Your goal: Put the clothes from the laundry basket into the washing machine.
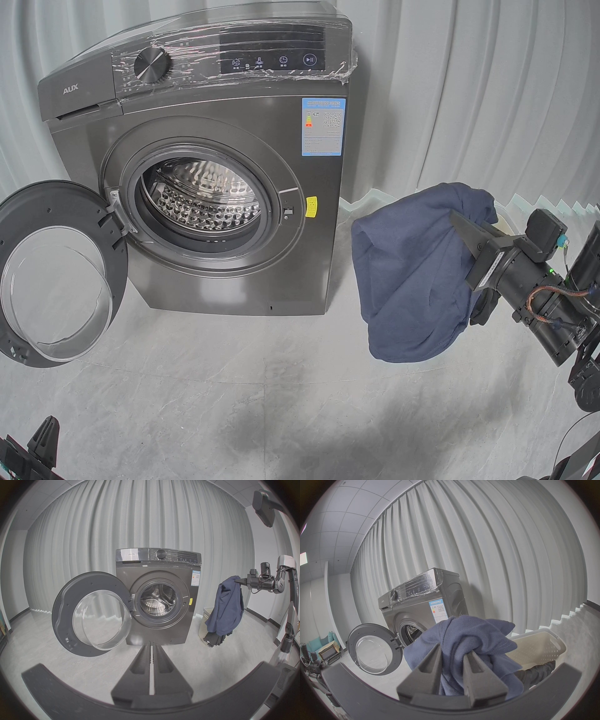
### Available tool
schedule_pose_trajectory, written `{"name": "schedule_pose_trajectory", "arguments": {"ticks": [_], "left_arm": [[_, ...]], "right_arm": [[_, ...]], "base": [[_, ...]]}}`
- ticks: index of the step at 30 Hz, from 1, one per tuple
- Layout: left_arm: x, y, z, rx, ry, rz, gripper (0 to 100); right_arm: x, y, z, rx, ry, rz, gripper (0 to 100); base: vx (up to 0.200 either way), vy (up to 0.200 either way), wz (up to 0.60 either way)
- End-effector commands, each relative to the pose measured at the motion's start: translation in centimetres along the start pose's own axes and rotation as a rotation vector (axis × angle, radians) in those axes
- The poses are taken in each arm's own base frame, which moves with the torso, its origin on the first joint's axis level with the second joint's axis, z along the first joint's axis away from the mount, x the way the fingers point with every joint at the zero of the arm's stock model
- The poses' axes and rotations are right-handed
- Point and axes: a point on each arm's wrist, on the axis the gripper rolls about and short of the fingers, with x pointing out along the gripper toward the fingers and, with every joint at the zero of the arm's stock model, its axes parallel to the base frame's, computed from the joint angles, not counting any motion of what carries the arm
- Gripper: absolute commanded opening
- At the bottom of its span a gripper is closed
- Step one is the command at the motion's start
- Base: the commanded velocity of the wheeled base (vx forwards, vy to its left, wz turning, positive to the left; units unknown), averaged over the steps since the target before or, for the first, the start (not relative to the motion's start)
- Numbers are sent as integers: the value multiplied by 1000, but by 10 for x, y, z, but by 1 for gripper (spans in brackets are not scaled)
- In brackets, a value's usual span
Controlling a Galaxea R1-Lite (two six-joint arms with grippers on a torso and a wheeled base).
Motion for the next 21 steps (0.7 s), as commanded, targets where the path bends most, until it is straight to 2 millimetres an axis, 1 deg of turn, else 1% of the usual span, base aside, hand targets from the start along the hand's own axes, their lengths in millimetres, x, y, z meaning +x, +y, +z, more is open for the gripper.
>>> {"name": "schedule_pose_trajectory", "arguments": {"ticks": [1,6,13,21], "left_arm": [[0,0,-5,-1,-2,0,0],[0,0,-5,-1,-2,0,0],[0,0,-5,-2,-2,0,0],[0,0,-5,-1,-2,0,0]], "right_arm": [[0,0,-1,-1,3,5,0],[0,0,-1,-1,4,10,0],[-2,-6,-4,-9,17,20,0],[-3,-6,-7,-10,25,23,0]], "base": [[0,200,0],[0,200,0],[0,200,0],[0,0,0]]}}
